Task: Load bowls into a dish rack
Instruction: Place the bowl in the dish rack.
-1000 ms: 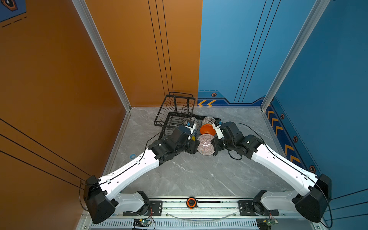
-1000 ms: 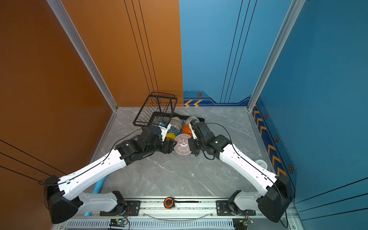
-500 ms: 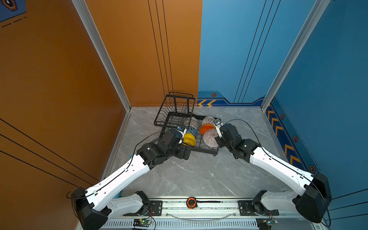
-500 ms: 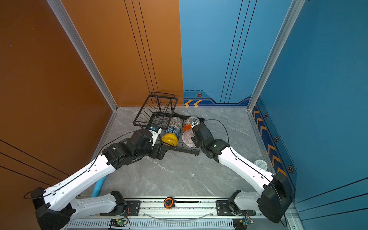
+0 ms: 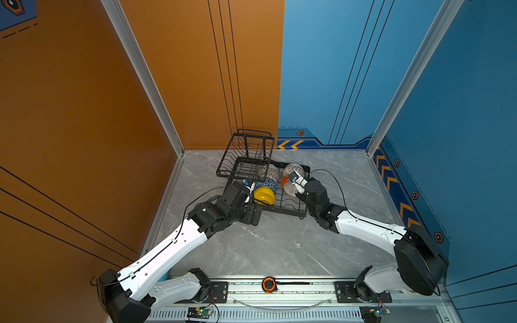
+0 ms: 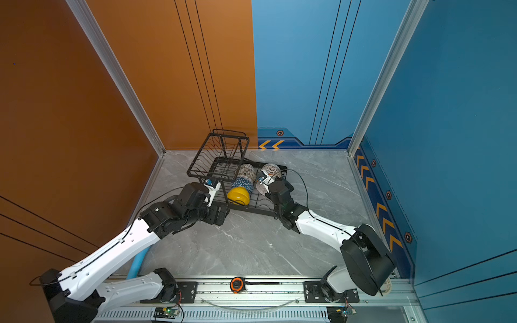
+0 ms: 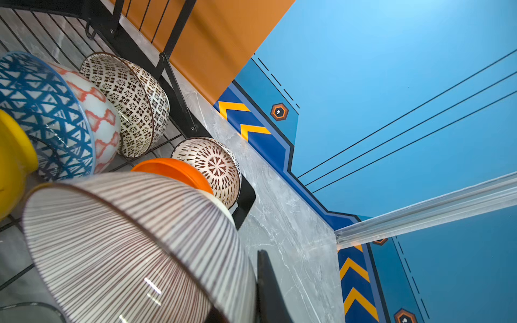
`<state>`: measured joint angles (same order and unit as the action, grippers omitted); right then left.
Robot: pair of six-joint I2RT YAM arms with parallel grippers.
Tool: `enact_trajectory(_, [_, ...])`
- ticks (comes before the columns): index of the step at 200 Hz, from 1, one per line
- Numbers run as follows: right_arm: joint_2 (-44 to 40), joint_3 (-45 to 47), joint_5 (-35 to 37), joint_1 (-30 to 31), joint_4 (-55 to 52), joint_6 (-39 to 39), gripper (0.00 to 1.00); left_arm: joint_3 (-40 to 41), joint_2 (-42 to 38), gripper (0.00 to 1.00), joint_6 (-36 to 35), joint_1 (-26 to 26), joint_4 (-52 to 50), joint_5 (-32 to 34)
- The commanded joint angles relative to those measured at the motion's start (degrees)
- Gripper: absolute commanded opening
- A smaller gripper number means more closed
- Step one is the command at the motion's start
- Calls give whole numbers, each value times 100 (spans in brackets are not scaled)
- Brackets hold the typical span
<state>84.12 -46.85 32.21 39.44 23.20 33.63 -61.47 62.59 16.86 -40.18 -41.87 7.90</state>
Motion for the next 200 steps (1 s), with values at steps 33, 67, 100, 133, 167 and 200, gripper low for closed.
enact_trajectory(33, [579,330,273,235,2116,1204,0,179,-229,98,-96,134,-134,-153])
enact_trajectory(67, [1096,530,478,304,3050,1733,0,206,-290,98,-95,177,-138,-176])
enact_trajectory(100, [1503,613,604,348,3671,2093,0,206,-309,98,-95,203,-141,-217])
enact_trajectory(133, [1671,666,605,347,3895,2242,0,206,-342,98,-87,222,-154,-227])
enact_trajectory(167, [1849,715,529,323,3951,2463,0,206,-347,98,-87,236,-144,-254])
enact_trajectory(200, [1922,766,324,300,3888,2604,0,206,-378,98,-95,239,-146,-274])
